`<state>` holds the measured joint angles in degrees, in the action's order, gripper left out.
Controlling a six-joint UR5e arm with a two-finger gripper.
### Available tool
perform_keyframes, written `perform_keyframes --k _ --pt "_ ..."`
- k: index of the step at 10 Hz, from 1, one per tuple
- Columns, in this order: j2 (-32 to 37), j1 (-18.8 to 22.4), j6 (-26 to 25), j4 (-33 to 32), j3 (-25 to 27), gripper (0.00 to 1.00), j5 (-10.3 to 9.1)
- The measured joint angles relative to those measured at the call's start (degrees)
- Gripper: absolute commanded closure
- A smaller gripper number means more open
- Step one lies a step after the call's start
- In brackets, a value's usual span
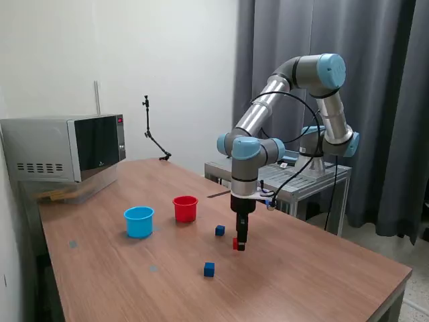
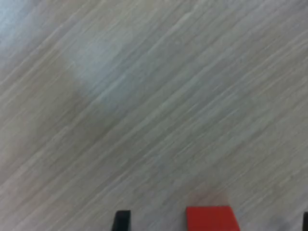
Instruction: Place red objects in the red bin, and blue objects in the blue bin.
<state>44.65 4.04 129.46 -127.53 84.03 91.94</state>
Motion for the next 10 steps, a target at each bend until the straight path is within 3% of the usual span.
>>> perform_keyframes --k 10 --pt "-0.1 -0.3 1.0 -0.2 0.0 0.0 -0.09"
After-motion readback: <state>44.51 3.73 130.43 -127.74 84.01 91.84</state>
